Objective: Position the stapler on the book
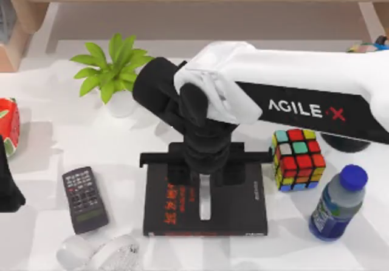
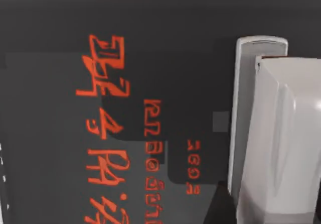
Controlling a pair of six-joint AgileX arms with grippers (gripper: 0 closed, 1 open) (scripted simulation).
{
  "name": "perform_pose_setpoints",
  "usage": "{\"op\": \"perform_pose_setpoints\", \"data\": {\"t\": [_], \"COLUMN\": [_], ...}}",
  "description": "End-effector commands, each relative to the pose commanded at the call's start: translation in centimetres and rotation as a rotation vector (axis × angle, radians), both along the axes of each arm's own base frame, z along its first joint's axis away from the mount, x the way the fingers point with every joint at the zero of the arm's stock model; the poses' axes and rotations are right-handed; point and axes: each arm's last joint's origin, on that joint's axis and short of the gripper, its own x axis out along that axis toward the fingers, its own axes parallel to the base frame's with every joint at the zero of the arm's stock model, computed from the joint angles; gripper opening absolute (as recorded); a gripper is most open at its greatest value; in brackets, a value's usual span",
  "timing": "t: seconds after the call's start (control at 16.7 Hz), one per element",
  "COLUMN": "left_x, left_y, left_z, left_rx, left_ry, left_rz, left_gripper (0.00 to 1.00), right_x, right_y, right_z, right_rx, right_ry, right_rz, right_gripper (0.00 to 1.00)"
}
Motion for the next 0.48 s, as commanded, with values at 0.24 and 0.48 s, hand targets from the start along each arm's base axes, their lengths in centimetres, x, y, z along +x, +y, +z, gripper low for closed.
{"op": "perform_pose_setpoints", "data": {"t": [0.24, 0.48], "left_x": [0.0, 0.0], "left_y": [0.0, 0.0], "left_z": [0.0, 0.0], "left_rx": [0.0, 0.0], "left_ry": [0.0, 0.0], "left_rz": [0.0, 0.0], "left_gripper": [1.0, 1.0], "right_x": [0.0, 0.0], "right_y": [0.0, 0.0], "right_z": [0.0, 0.0], "right_rx": [0.0, 0.0], "right_ry": [0.0, 0.0], "right_rz": [0.0, 0.0], "right_gripper": [0.9, 1.0]}}
